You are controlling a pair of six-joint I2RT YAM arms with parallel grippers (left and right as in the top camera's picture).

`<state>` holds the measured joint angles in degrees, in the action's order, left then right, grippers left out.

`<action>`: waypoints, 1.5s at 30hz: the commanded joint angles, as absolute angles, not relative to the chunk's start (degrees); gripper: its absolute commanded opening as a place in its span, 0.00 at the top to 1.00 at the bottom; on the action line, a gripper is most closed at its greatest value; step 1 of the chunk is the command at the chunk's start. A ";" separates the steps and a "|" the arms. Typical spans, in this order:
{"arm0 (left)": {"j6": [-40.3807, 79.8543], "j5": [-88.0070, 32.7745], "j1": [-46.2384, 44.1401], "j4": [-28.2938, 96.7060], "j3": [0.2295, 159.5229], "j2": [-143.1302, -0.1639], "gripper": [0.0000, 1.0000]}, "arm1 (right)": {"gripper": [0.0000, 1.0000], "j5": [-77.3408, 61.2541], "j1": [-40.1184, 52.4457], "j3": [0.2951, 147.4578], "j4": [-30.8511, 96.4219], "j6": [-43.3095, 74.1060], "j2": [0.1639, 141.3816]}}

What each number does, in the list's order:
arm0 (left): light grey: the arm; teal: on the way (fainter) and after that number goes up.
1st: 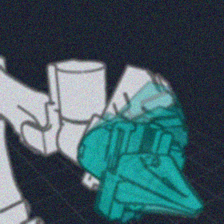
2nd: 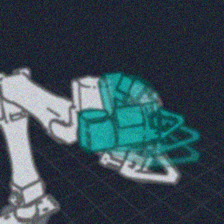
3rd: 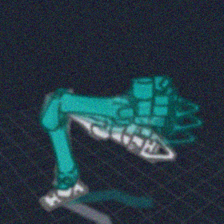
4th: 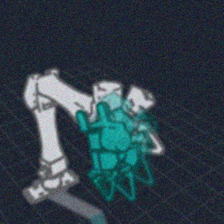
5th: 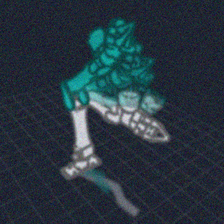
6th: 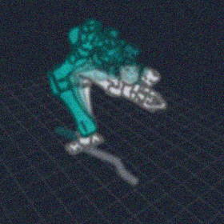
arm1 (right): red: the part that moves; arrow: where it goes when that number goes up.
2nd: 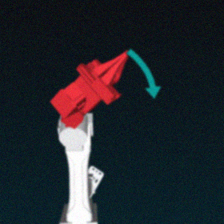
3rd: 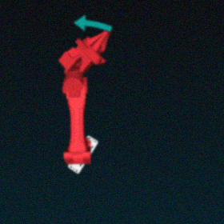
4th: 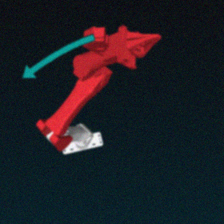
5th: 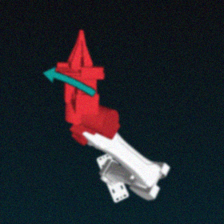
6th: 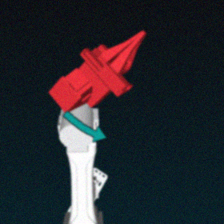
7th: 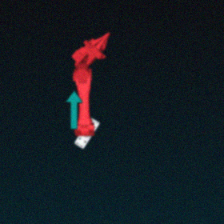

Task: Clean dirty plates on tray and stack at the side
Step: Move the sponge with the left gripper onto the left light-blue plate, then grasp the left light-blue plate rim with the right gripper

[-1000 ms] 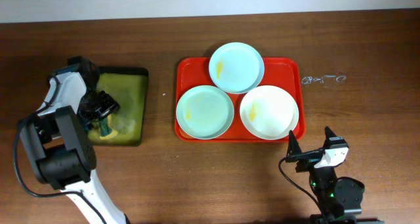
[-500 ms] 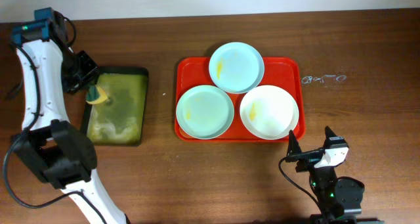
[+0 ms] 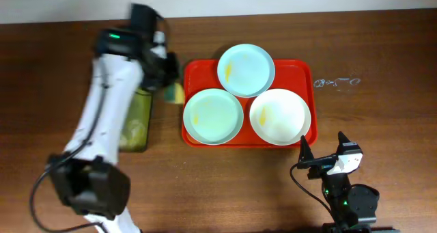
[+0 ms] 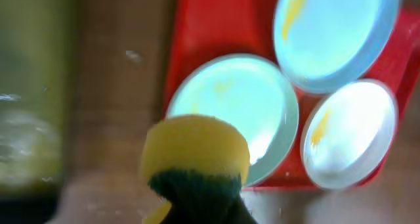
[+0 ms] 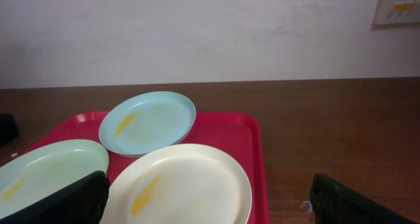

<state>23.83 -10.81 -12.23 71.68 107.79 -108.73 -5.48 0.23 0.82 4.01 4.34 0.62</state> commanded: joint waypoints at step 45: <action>40.27 19.73 -25.71 54.59 72.47 -88.16 0.01 | 0.02 -15.86 -0.03 65.91 28.45 17.74 29.80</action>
